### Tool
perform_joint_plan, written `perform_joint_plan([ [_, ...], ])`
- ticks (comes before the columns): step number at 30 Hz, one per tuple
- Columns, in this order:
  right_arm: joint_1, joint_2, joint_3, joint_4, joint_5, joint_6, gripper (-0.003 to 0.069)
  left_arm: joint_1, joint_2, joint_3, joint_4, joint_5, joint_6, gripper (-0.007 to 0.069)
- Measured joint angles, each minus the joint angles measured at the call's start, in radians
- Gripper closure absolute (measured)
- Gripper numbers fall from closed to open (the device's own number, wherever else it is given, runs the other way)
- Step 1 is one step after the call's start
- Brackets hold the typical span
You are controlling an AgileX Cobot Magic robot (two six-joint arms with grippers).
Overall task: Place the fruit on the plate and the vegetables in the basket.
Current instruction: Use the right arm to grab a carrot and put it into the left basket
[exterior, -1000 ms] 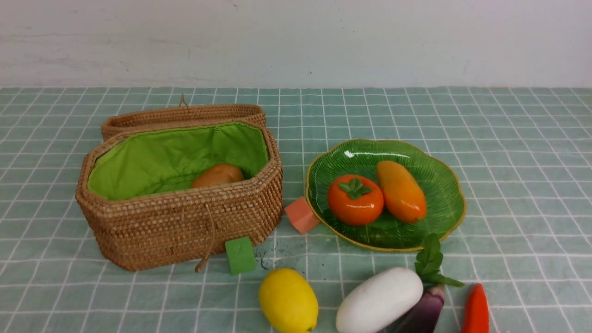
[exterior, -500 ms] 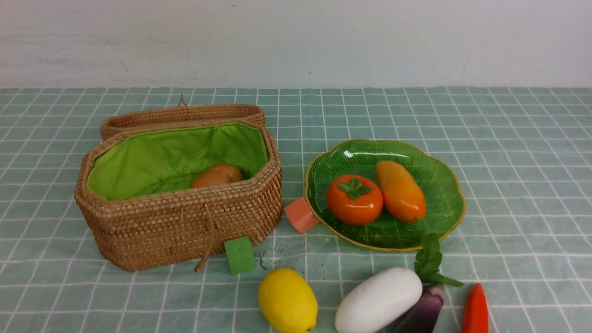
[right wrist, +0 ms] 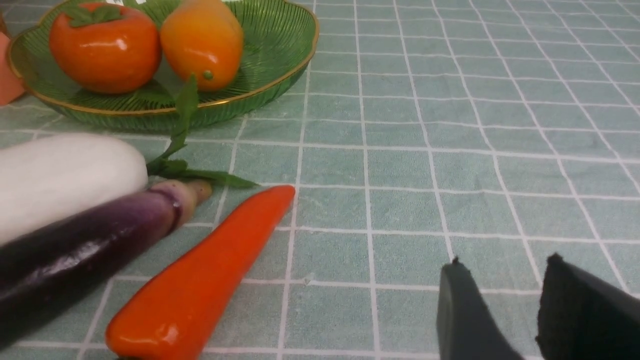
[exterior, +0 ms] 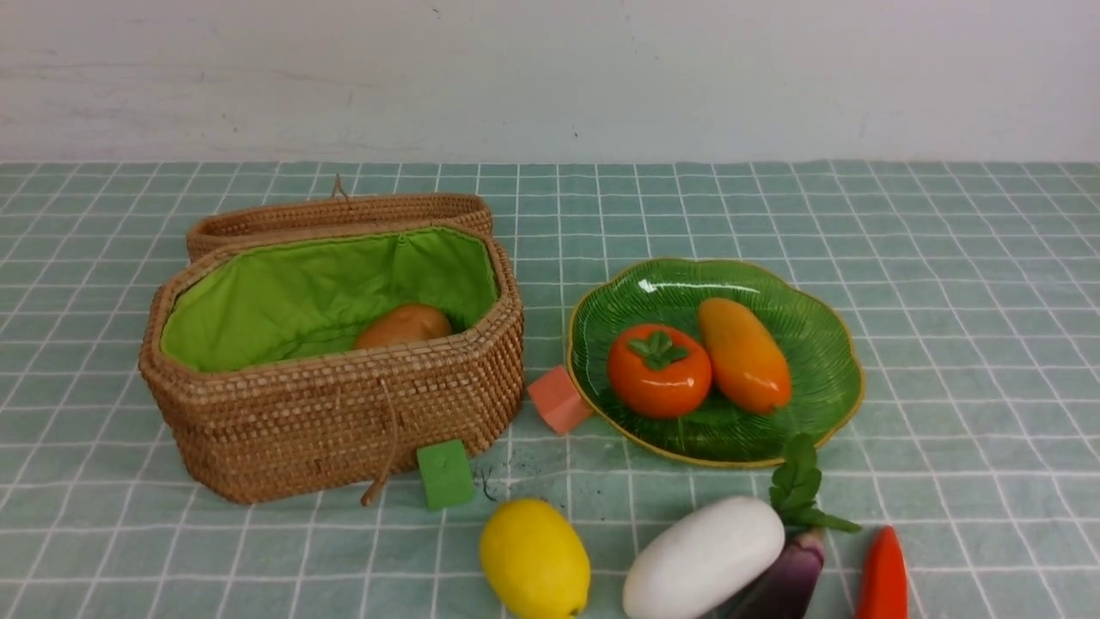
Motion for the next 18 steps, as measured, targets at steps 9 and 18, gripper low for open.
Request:
perform_joint_plan([
  [9, 0.0, 0.0, 0.0, 0.0, 0.0, 0.0, 0.0418, 0.0, 0.0, 0.0, 0.005, -0.001, 0.005, 0.0633],
  [18, 0.0, 0.0, 0.0, -0.007, 0.0, 0.0, 0.0418, 0.0, 0.0, 0.0, 0.005, -0.001, 0.005, 0.0629],
])
